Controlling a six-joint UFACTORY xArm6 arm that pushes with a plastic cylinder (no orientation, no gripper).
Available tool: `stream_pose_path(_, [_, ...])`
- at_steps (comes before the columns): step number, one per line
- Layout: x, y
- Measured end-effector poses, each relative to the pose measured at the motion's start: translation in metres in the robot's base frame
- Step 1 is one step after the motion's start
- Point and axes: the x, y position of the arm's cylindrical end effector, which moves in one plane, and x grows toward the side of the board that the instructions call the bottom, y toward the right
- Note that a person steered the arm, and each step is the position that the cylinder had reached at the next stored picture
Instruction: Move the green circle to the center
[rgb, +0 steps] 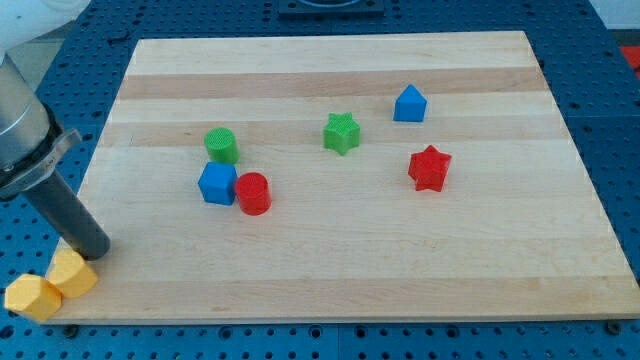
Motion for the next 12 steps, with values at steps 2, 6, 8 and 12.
stream_pose_path(2, [0.000,-0.007])
stream_pose_path(6, [-0.016,0.007])
stream_pose_path(8, [-0.053,0.006])
stream_pose_path(12, [-0.141,0.088])
